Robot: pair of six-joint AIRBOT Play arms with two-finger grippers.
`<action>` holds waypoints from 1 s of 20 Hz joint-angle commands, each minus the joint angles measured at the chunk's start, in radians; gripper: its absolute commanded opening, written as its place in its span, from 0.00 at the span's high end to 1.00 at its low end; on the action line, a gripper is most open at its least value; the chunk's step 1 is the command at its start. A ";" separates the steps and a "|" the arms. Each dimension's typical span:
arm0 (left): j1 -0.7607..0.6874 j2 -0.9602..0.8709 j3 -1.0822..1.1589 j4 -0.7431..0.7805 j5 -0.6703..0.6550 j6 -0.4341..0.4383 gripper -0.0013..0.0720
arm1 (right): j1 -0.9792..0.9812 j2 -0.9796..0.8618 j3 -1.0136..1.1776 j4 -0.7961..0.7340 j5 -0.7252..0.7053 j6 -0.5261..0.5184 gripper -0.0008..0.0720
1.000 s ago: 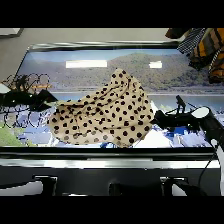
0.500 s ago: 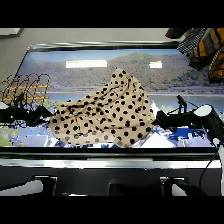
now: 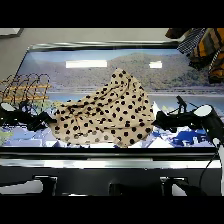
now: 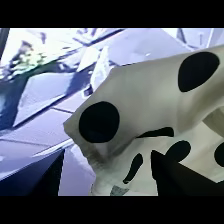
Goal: Fold the clothes and pants, and hang the long-sleeved shirts on hangers.
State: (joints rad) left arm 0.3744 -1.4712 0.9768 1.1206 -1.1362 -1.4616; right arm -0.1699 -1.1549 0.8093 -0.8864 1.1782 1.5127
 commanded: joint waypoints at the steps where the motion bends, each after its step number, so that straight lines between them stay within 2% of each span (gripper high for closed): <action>1: -0.050 -0.048 0.000 -0.047 -0.003 0.004 0.18 | 0.006 0.001 -0.001 0.040 0.002 -0.001 0.96; 2: -0.069 -0.054 0.000 -0.048 -0.004 0.004 0.34 | 0.020 0.001 -0.001 0.040 -0.002 -0.001 0.96; 4: -0.097 -0.055 0.000 -0.048 -0.004 0.008 0.88 | 0.066 0.001 -0.001 0.037 -0.020 -0.001 0.96; 5: -0.106 -0.053 0.002 -0.055 -0.004 0.017 0.96 | 0.094 0.001 -0.001 0.042 -0.037 -0.001 0.96; 9: -0.108 -0.012 0.144 -0.139 -0.048 0.034 0.96 | 0.146 0.002 0.105 0.099 -0.134 0.007 0.96; 13: -0.108 0.097 0.544 -0.234 -0.067 0.022 0.96 | 0.146 0.002 0.523 0.029 -0.160 0.011 0.96; 17: -0.106 0.223 0.948 -0.241 0.052 0.021 0.96 | 0.146 0.002 1.012 -0.171 -0.095 0.129 0.96; 20: -0.106 0.331 1.086 -0.237 0.157 0.021 0.96 | 0.146 0.020 1.304 -0.261 0.001 0.175 0.96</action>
State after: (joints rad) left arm 0.2684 -1.2327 1.8942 0.8890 -1.0855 -1.4387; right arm -0.0242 -1.1477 1.8389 -1.0306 1.1049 1.6257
